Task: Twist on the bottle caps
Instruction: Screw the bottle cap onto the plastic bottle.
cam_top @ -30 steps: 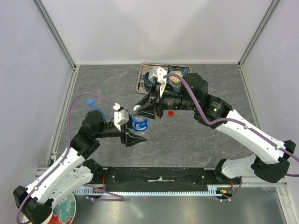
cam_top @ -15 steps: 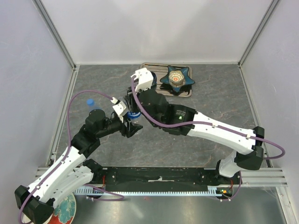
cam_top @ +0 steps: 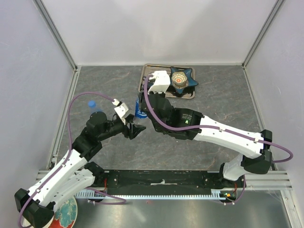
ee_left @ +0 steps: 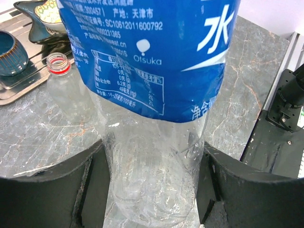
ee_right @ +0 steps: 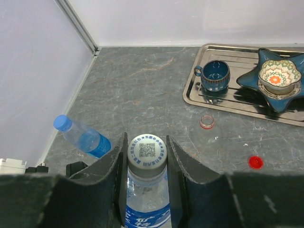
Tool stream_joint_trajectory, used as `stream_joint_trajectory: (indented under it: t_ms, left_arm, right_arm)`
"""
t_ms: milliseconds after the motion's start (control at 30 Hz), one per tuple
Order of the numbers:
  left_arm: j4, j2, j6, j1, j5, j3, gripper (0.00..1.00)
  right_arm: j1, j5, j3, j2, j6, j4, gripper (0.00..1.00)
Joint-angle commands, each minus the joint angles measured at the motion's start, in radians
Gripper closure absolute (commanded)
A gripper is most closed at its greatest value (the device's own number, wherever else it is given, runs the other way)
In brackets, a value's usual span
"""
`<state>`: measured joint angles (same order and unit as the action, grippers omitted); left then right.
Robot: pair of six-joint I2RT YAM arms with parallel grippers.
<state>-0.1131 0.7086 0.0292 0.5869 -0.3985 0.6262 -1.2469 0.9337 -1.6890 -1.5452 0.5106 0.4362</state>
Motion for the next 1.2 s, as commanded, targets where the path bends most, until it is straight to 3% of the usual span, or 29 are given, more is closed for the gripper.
stream_joint_trajectory:
  t_ms: [0,67,100,267,333,400,567,733,867,967,1167]
  left_arm:
    - [0.214,-0.047,-0.040,-0.015,0.032,0.035,0.98]
    - [0.211,-0.049,-0.038,-0.015,0.001,0.030,0.98]
    - [0.208,-0.047,-0.040,-0.016,-0.016,0.023,0.98]
    - [0.199,-0.050,-0.008,-0.019,-0.134,-0.016,0.98]
    - [0.201,-0.051,0.009,-0.021,-0.157,-0.022,0.98]
    - [0.205,-0.052,0.023,-0.021,-0.213,-0.025,0.98]
    - [0.231,-0.044,0.041,-0.021,-0.415,-0.019,0.98]
    - [0.234,-0.032,0.049,-0.019,-0.681,0.012,0.98]
    - [0.233,-0.024,0.067,-0.019,-0.868,0.050,0.98]
    - [0.228,-0.020,0.086,-0.018,-0.904,0.069,0.98]
    - [0.221,-0.012,0.110,-0.012,-0.936,0.087,0.98]
  right_arm:
    - [0.021,0.054,-0.011,0.000,-0.058,0.219,0.58]
    - [0.021,0.031,-0.050,0.007,-0.060,0.223,0.47]
    - [0.021,0.005,-0.063,0.017,-0.061,0.220,0.35]
    - [0.021,-0.166,-0.118,0.095,-0.127,0.148,0.20]
    - [0.021,-0.257,-0.158,0.135,-0.176,0.148,0.07]
    - [0.021,-0.338,-0.173,0.174,-0.216,0.151,0.02]
    - [0.046,-0.825,-0.130,0.256,-0.369,0.142,0.02]
    - [0.108,-1.061,-0.060,0.330,-0.431,0.113,0.02]
    - [0.179,-1.340,0.008,0.373,-0.431,0.015,0.02]
    - [0.198,-1.490,0.051,0.385,-0.428,-0.054,0.03]
    - [0.218,-1.653,0.066,0.353,-0.403,-0.131,0.23]
